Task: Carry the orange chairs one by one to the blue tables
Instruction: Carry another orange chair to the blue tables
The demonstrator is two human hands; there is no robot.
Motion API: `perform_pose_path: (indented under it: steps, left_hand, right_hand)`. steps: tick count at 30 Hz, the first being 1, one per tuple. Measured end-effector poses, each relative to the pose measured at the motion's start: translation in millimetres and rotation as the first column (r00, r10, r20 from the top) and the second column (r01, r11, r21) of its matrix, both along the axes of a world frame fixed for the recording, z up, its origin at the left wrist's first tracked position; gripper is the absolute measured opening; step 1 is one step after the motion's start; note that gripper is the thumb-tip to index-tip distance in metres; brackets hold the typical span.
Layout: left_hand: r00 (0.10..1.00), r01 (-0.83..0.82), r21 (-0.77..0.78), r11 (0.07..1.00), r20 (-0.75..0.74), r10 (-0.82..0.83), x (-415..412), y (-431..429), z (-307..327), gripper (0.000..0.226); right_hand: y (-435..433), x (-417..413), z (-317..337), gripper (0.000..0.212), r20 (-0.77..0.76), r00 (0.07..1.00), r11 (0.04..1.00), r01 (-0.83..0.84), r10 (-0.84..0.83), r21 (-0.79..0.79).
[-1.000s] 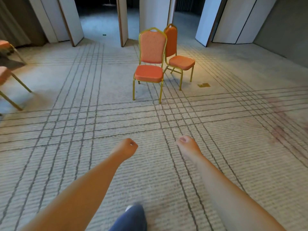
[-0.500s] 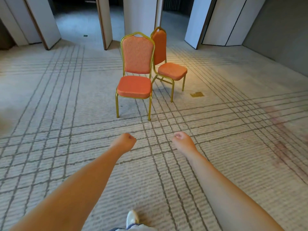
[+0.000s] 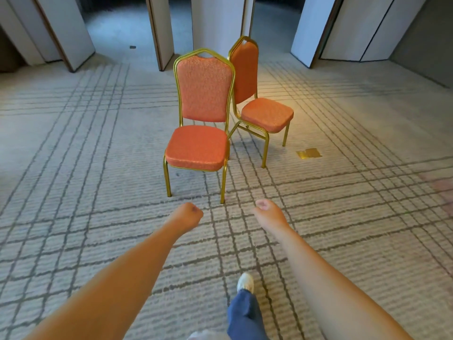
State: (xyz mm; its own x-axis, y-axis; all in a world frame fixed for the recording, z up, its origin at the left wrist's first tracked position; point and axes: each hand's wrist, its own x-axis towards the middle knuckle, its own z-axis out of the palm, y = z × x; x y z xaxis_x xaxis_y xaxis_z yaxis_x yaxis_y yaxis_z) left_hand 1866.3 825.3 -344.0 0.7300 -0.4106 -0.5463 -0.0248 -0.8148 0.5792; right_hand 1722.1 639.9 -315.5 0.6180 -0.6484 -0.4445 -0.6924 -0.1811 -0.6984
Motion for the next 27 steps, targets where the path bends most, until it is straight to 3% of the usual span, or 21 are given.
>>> perform_pose_path:
  steps: [9, 27]
  left_hand:
    - [0.987, -0.161, 0.004, 0.987, 0.001, 0.161, 131.7, -148.6, 12.0, 0.020]
    - [0.879, -0.476, -0.019, 0.879, 0.012, 0.476, 445.3, -283.8, -27.9, 0.026]
  right_hand:
    - [-169.5, 178.9, 24.4, 0.048, -0.009, 0.980, 0.980, -0.198, 0.198, -0.023]
    - [-322.2, 552.9, 3.8, 0.051, -0.113, 0.841, 0.846, -0.533, 0.530, -0.005]
